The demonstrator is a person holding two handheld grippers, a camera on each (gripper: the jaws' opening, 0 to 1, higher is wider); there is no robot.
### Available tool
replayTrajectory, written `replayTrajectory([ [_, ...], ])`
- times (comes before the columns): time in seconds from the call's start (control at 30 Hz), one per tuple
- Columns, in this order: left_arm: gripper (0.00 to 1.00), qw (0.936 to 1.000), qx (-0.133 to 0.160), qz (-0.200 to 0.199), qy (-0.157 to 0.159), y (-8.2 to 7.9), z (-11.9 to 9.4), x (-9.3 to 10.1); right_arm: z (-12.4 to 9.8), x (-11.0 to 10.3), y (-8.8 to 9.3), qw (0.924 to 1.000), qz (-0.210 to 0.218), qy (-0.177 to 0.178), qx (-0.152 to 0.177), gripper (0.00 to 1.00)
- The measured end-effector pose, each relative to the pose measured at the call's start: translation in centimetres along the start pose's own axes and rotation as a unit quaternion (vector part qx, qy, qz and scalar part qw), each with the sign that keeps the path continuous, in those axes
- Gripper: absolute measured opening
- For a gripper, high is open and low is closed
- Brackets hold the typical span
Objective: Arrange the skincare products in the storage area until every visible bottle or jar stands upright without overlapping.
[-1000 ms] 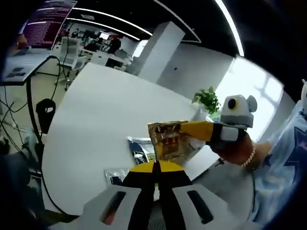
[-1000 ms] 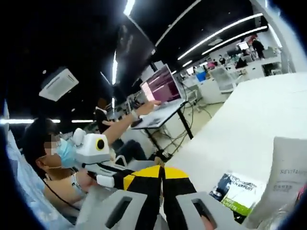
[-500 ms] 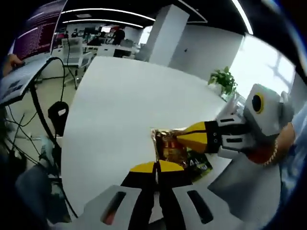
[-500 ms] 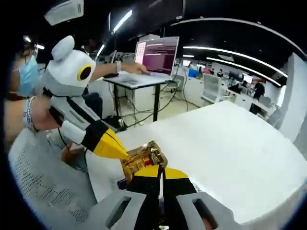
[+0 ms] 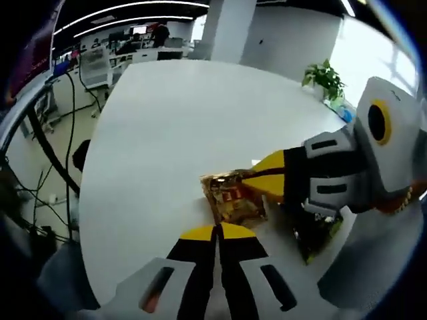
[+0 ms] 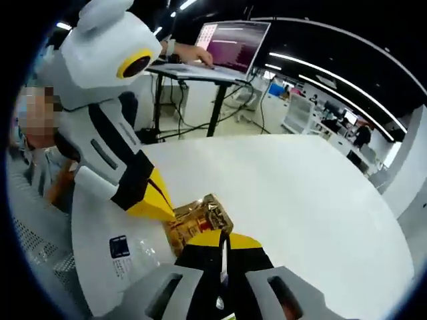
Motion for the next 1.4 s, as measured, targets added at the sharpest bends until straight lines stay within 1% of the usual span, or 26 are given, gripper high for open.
replayTrajectory([
  [0.1,0.00,0.9999,-0.008,0.010,-0.004,0.1,0.2,-0.2,0.3,0.3,0.4,0.9999,0.006,0.004,-0.009,0.00],
  [0.27,0.00,0.9999,0.006,0.008,-0.013,0.0,0.3,-0.7,0.7,0.4,0.7,0.9995,0.028,-0.001,-0.016,0.00],
  [0.37,0.00,0.9998,0.011,0.007,-0.014,-0.1,0.3,-0.9,0.6,0.6,0.7,0.9996,0.022,0.005,-0.015,0.11],
  [0.4,0.00,0.9998,0.010,0.007,-0.016,-0.1,0.2,-1.0,0.3,0.8,0.5,0.9997,0.019,0.013,-0.008,0.13],
  [0.43,0.00,0.9996,0.011,0.007,-0.025,-0.1,-0.1,-1.1,0.1,1.1,0.2,0.9997,0.014,0.022,0.004,0.14],
  [0.47,0.00,0.9993,0.016,0.011,-0.032,-0.1,-0.3,-1.3,-0.1,1.1,0.0,0.9996,0.009,0.023,0.012,0.15],
  [0.5,0.00,0.9990,0.022,0.016,-0.036,-0.2,-0.4,-1.3,-0.4,0.9,-0.2,0.9996,0.008,0.021,0.017,0.15],
  [0.57,0.00,0.9989,0.027,0.015,-0.035,-0.4,-0.6,-1.3,-0.9,0.4,-0.5,0.9994,0.009,0.009,0.031,0.08],
  [0.63,0.00,0.9993,0.029,0.009,-0.022,-0.4,-0.4,-0.9,-1.5,-0.5,-0.4,0.9993,0.003,-0.006,0.037,0.00],
  [0.67,0.00,0.9995,0.025,0.008,-0.020,-0.3,-0.3,-0.9,-1.5,-1.2,-0.2,0.9991,-0.007,-0.018,0.038,0.00],
  [0.73,0.00,0.9994,0.020,0.014,-0.024,0.0,0.0,-0.8,-1.5,-2.0,0.4,0.9990,-0.016,-0.031,0.029,0.00],
  [0.8,0.00,0.9995,0.019,0.016,-0.022,0.0,0.1,-0.8,-1.2,-2.7,1.2,0.9988,-0.020,-0.044,0.010,0.00],
  [0.87,0.00,0.9994,0.022,0.015,-0.020,-0.1,0.1,-0.7,-1.2,-2.6,1.6,0.9990,-0.015,-0.041,-0.003,0.00],
  [0.9,0.00,0.9993,0.028,0.019,-0.017,-0.4,0.0,-0.6,-1.3,-2.5,1.6,0.9992,-0.004,-0.040,-0.002,0.00],
  [0.93,0.00,0.9993,0.027,0.020,-0.016,-0.4,0.1,-0.5,-1.3,-2.5,1.5,0.9992,-0.002,-0.041,0.001,0.00],
  [1.07,0.00,0.9996,0.017,0.021,-0.012,-0.2,0.5,-0.3,-1.0,-2.2,1.6,0.9991,-0.026,-0.035,0.005,0.00],
  [1.23,0.00,0.9995,0.017,0.027,-0.006,-0.3,0.8,-0.2,-0.8,-1.9,1.6,0.9995,-0.011,-0.029,0.006,0.00],
  [1.4,0.00,0.9994,0.020,0.029,-0.004,-0.5,1.2,-0.5,-0.9,-2.0,1.7,0.9996,-0.017,-0.019,0.010,0.00],
])
Point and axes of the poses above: the point that each gripper's makers call its tool centre point, and the gripper's own axes: z roughly forward along the fingers, x roughly to its right, y roughly out of its underside, the point moved 5 cm from there along -z, roughly backward along the fingers, and after that the axes turned 8 degrees about y, right-handed, at the moved point
